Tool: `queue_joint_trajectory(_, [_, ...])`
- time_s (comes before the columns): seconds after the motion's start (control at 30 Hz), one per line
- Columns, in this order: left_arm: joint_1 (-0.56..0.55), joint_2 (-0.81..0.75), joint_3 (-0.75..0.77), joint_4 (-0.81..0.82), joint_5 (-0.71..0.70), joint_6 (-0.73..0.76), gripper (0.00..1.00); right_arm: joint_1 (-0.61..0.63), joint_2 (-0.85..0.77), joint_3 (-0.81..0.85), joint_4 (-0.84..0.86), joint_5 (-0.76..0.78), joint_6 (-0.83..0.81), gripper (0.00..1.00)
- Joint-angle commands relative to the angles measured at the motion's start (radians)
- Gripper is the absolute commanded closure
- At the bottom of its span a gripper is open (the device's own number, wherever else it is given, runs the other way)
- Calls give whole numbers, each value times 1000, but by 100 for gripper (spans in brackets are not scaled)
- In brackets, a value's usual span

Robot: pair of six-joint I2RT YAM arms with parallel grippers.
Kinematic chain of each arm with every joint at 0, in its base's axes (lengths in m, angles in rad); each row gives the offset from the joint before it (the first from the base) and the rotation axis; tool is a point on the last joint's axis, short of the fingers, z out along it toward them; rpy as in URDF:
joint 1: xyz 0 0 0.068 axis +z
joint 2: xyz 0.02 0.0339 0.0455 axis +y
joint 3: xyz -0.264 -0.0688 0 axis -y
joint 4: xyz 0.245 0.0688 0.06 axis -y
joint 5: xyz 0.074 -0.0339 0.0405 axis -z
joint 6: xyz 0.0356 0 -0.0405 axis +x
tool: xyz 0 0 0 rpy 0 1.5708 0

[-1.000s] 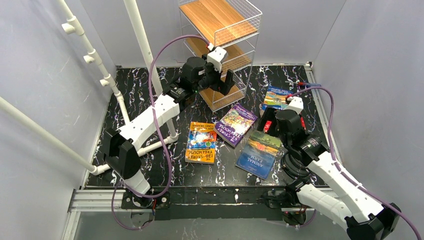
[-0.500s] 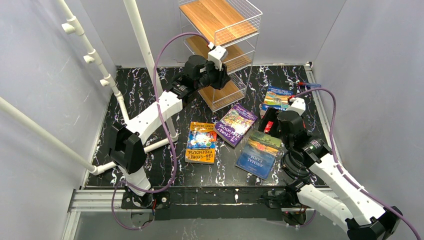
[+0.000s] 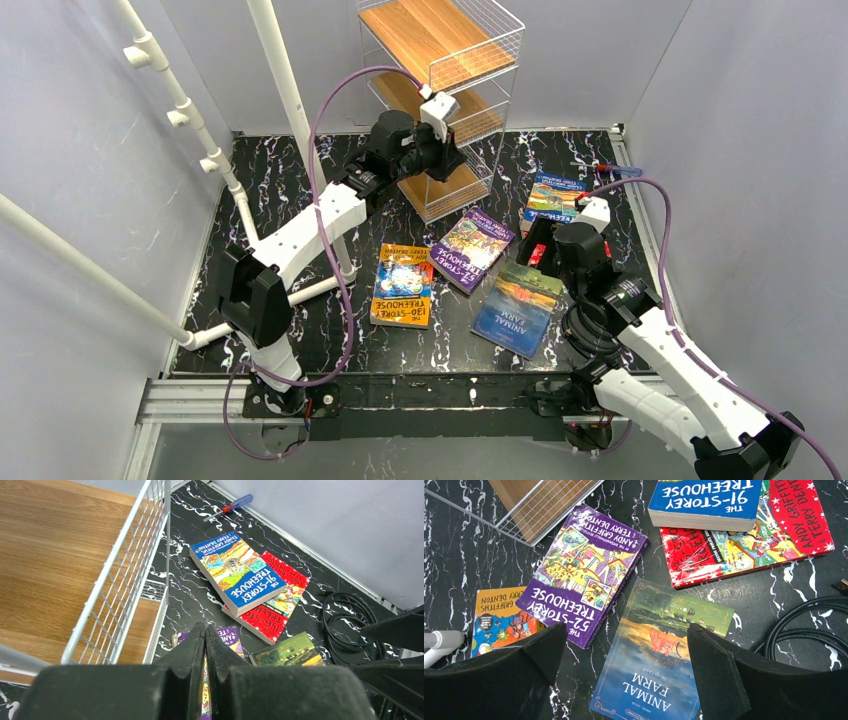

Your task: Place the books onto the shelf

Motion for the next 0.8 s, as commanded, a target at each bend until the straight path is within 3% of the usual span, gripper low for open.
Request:
queue_joint_trajectory(0.0, [-25,-19,33,0,-53,-18,95,1,-1,-13,16,5,13,1])
queue_joint_trajectory(0.13, [-29,-77,44,-99,-297,-23,49,1,-7,-8,9,8,13,1])
queue_joint_trajectory(0.3, [-30,-158,12,-164,-560,55,28,1,-21,-16,11,8,13,1])
queue_joint_trajectory(0.43, [-14,-152,11,-158,-567,117,20,2,-8,-20,26,-5,13,1])
queue_joint_trajectory(0.53, [14,-130,37,-171,-483,107,20,1,1,-13,24,-15,13,1])
queue_joint_trajectory(0.77, [21,-137,27,-153,-446,146,19,2,-29,-19,16,-3,13,1])
